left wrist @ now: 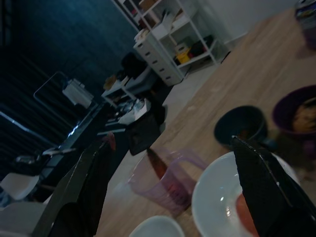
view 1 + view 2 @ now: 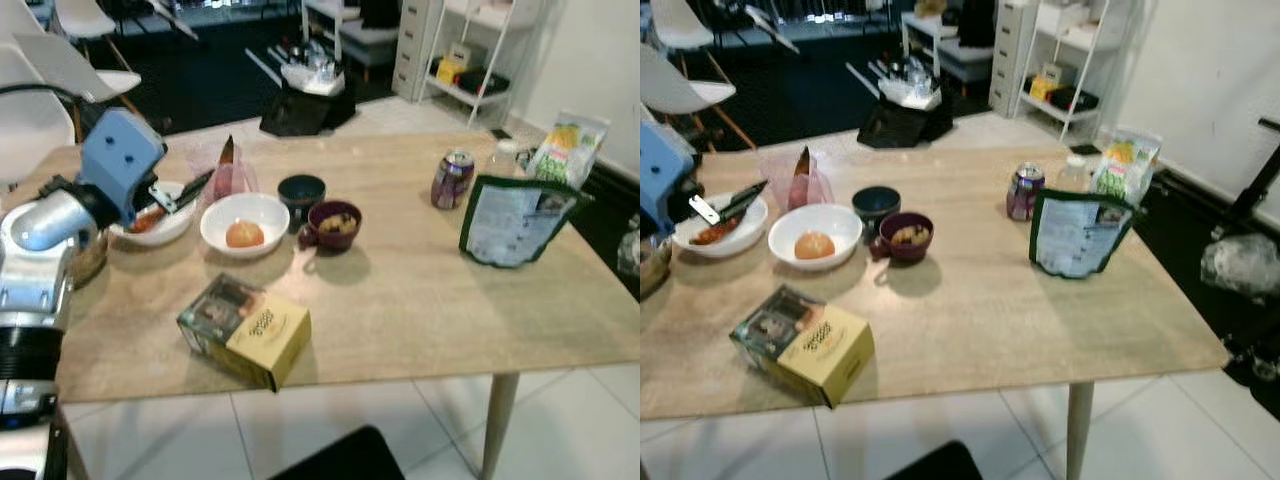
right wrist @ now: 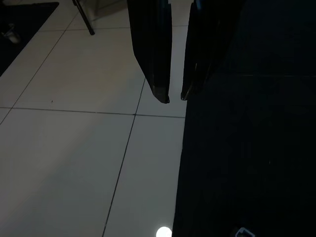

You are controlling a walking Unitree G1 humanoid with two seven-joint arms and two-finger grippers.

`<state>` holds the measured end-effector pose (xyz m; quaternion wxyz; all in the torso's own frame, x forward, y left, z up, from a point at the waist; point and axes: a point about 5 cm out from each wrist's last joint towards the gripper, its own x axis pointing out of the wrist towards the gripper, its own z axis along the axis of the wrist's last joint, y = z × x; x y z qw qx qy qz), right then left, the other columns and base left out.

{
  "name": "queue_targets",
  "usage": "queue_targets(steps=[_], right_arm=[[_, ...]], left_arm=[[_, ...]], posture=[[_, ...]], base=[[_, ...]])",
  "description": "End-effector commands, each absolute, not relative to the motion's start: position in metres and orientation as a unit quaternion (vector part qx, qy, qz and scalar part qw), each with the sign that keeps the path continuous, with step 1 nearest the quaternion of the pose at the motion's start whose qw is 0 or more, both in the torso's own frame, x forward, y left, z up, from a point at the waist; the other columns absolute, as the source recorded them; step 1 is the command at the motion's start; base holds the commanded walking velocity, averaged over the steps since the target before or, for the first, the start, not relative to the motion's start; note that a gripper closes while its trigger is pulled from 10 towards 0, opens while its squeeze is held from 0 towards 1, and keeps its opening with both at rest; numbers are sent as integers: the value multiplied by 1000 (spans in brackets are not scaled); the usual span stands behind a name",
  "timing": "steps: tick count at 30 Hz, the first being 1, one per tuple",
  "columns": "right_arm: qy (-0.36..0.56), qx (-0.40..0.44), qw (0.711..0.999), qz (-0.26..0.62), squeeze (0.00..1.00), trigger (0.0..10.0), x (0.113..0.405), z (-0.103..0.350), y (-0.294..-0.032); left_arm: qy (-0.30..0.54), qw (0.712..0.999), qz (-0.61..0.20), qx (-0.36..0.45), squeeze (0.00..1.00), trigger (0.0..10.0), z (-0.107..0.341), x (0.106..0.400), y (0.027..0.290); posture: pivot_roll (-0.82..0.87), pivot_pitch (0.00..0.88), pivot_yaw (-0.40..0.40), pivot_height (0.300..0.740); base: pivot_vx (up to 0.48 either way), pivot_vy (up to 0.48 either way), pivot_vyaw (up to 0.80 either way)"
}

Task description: Restocking fridge

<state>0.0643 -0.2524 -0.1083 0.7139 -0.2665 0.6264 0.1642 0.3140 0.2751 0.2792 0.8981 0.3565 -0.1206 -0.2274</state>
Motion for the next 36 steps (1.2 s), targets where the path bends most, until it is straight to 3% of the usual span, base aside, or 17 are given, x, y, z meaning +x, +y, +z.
queue_targets(steps=[1,14,23,29,31,34,36], right_arm=[[624,-265,716,165,0,10000,66,-109,-250],[623,-260,720,164,0,10000,70,-109,-248],[622,-257,721,162,0,10000,72,-108,-248],[622,-257,721,162,0,10000,72,-108,-248],[623,-256,721,162,0,10000,72,-108,-248],[623,-256,721,162,0,10000,72,-108,-248],[625,-255,720,162,0,10000,72,-108,-247]], left_arm=[[-114,896,-226,364,0,10000,283,310,278],[-109,888,-274,353,0,10000,276,307,252],[-76,877,-321,349,0,10000,263,305,239],[-20,854,-384,351,0,10000,250,300,234],[60,821,-434,367,0,10000,234,290,241],[108,803,-449,377,0,10000,227,285,248],[201,769,-449,408,0,10000,215,279,269]], posture=[[95,0,-12,740],[87,0,-3,740],[86,0,-1,740],[85,0,-2,740],[81,0,-3,740],[79,0,-4,740],[78,0,-4,740]], base=[[330,0,0],[126,0,0],[0,-391,0],[0,0,0],[0,0,0],[0,0,0],[0,0,0]])
